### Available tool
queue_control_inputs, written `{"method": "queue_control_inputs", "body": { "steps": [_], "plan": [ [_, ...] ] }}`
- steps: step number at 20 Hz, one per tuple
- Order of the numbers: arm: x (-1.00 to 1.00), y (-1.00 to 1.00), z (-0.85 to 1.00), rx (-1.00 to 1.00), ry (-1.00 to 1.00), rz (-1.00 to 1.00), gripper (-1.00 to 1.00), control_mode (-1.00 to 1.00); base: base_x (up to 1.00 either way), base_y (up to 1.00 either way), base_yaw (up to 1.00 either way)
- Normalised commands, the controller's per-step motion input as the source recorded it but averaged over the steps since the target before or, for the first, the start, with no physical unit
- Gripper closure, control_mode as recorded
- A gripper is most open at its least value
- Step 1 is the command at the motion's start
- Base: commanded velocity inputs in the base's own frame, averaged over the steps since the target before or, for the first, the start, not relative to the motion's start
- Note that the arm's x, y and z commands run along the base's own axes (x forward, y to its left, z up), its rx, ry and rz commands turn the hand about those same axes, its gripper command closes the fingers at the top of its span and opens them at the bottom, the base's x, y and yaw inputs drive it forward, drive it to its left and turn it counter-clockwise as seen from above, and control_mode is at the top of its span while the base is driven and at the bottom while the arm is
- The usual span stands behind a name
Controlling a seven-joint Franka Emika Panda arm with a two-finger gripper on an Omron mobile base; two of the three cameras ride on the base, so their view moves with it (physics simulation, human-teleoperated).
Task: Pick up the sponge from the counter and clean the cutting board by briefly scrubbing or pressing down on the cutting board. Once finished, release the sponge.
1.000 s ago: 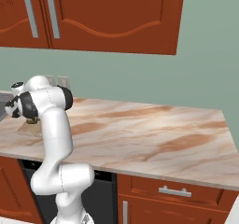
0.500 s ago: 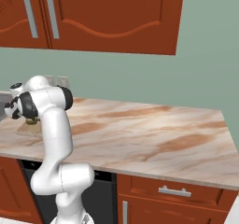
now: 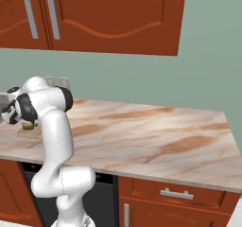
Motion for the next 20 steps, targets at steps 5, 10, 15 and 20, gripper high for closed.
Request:
{"method": "queue_control_inputs", "body": {
  "steps": [5, 10, 15, 20],
  "plan": [
    [-0.49, -0.30, -0.95, 0.00, 0.03, 0.00, 1.00, -1.00, 0.00, 0.00, 0.00],
    [-0.25, -0.62, -0.34, 0.00, 0.00, 0.00, 1.00, -1.00, 0.00, 0.00, 0.00],
    [-0.21, -0.68, -0.43, 0.00, 0.00, 0.00, 1.00, -1.00, 0.00, 0.00, 0.00],
    [-0.22, -0.53, -0.81, 0.00, 0.00, 0.00, 1.00, -1.00, 0.00, 0.00, 0.00]
  ]
}}
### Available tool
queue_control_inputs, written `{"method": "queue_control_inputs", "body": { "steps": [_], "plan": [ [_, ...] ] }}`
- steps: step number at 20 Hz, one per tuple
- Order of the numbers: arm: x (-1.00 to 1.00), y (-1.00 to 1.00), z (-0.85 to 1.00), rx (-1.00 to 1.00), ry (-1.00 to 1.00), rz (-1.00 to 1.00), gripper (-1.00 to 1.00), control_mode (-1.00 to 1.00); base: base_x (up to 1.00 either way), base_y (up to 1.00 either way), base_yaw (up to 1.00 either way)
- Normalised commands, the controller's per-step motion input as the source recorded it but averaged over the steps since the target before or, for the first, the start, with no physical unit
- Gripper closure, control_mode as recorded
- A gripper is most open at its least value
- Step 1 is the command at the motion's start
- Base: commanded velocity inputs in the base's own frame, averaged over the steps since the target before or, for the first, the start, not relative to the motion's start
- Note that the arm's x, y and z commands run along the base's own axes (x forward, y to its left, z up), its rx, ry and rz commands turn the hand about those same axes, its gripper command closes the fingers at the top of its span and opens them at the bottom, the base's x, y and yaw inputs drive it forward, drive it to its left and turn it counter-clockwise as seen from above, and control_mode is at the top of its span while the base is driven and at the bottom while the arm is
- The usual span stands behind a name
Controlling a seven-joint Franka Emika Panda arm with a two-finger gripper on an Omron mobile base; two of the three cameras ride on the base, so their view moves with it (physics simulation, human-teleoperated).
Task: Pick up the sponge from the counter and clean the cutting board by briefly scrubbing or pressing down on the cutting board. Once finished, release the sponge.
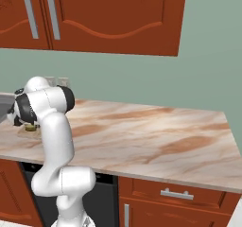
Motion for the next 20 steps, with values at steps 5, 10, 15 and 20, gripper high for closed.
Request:
{"method": "queue_control_inputs", "body": {
  "steps": [5, 10, 15, 20],
  "plan": [
    [-0.10, -0.57, -0.60, 0.00, 0.00, 0.00, 1.00, -1.00, 0.00, 0.00, 0.00],
    [-0.09, -0.81, -0.30, 0.00, 0.00, 0.00, 1.00, -1.00, 0.00, 0.00, 0.00],
    [-0.13, -0.72, -0.58, 0.00, 0.00, 0.00, 1.00, -1.00, 0.00, 0.00, 0.00],
    [-0.08, -0.32, -0.95, 0.00, 0.00, 0.00, 1.00, -1.00, 0.00, 0.00, 0.00]
  ]
}}
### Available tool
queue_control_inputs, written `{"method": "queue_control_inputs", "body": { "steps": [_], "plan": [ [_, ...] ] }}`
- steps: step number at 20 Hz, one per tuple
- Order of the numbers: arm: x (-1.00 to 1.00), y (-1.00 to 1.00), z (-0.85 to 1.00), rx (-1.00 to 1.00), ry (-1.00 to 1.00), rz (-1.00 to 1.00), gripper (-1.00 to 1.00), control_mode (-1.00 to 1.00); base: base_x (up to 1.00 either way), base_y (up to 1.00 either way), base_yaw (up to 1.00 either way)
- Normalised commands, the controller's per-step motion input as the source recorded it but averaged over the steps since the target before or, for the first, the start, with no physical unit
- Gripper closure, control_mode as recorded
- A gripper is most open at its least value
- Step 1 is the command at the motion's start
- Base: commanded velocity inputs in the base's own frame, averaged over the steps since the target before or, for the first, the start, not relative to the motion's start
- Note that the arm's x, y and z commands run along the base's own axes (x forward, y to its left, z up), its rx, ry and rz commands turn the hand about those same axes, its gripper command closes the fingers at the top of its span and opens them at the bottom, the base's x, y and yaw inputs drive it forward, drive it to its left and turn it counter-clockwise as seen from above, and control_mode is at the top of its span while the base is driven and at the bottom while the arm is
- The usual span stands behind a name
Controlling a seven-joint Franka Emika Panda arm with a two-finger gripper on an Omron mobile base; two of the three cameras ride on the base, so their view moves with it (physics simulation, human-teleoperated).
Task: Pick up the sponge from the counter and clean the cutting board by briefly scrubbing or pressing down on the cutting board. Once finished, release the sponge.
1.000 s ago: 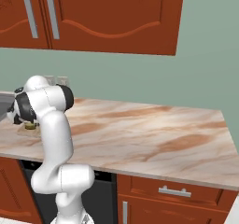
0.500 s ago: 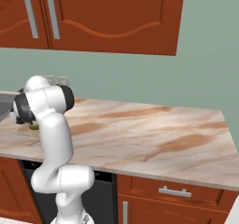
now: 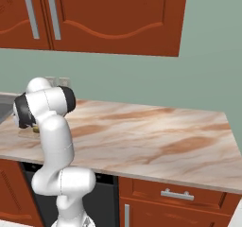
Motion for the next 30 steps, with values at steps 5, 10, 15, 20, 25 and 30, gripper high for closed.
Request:
{"method": "queue_control_inputs", "body": {
  "steps": [5, 10, 15, 20, 25, 30],
  "plan": [
    [0.08, -0.46, -0.36, 0.00, 0.00, 0.00, 1.00, -1.00, 0.00, 0.00, 0.00],
    [0.29, -0.52, -0.15, 0.00, 0.00, 0.00, 1.00, -1.00, 0.00, 0.00, 0.00],
    [0.34, -0.37, -0.37, 0.00, 0.00, 0.00, 1.00, -1.00, 0.00, 0.00, 0.00],
    [0.19, -0.15, -0.75, 0.00, 0.00, 0.00, 1.00, -1.00, 0.00, 0.00, 0.00],
    [0.04, -0.30, -0.10, 0.00, -0.01, 0.00, 1.00, -1.00, 0.00, 0.00, 0.00],
    [0.02, -0.44, 0.00, 0.00, 0.00, 0.00, 1.00, -1.00, 0.00, 0.00, 0.00]
  ]
}}
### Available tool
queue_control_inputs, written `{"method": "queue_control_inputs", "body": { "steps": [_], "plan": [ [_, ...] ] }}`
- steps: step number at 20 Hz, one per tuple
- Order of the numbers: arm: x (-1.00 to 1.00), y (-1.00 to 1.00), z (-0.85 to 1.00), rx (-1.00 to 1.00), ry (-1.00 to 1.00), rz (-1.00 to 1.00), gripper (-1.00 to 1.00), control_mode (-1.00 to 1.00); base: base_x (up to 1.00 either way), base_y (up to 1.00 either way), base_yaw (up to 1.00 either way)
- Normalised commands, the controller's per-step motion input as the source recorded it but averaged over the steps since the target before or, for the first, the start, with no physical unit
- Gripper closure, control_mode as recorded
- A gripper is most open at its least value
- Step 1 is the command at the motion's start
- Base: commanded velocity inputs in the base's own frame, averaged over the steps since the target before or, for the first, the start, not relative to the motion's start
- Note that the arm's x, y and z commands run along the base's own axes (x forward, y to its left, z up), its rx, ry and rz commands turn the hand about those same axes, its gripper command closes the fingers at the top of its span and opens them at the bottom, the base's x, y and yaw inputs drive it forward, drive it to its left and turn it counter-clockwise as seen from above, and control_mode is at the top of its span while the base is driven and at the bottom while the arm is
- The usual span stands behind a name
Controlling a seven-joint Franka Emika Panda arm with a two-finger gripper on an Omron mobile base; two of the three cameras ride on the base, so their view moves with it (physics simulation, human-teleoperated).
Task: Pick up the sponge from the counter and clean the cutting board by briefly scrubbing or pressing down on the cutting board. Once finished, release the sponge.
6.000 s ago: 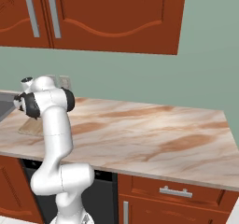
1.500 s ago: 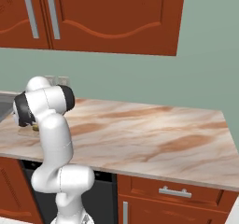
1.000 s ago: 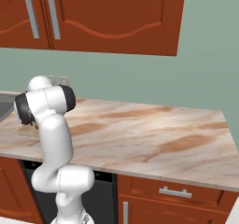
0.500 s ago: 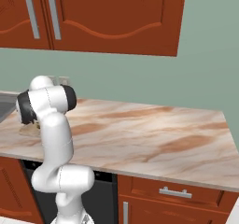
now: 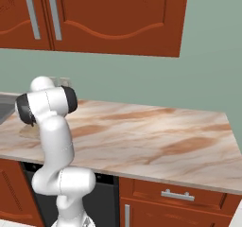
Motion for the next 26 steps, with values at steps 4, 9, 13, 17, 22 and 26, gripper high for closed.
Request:
{"method": "queue_control_inputs", "body": {
  "steps": [4, 9, 13, 17, 22, 26],
  "plan": [
    [-0.06, -0.56, 0.00, 0.00, -0.01, 0.00, 1.00, -1.00, 0.00, 0.00, 0.00],
    [-0.19, -0.68, 0.00, 0.00, 0.00, 0.00, 1.00, -1.00, 0.00, 0.00, 0.00],
    [-0.22, -0.73, 0.00, 0.00, 0.00, 0.00, 1.00, -1.00, 0.00, 0.00, 0.00],
    [-0.22, -0.81, 0.00, 0.00, 0.00, 0.00, 1.00, -1.00, 0.00, 0.00, 0.00],
    [-0.15, -0.72, 0.00, 0.00, 0.00, 0.00, 1.00, -1.00, 0.00, 0.00, 0.00],
    [-0.05, -0.46, -0.01, 0.00, 0.00, 0.00, 1.00, -1.00, 0.00, 0.00, 0.00]
  ]
}}
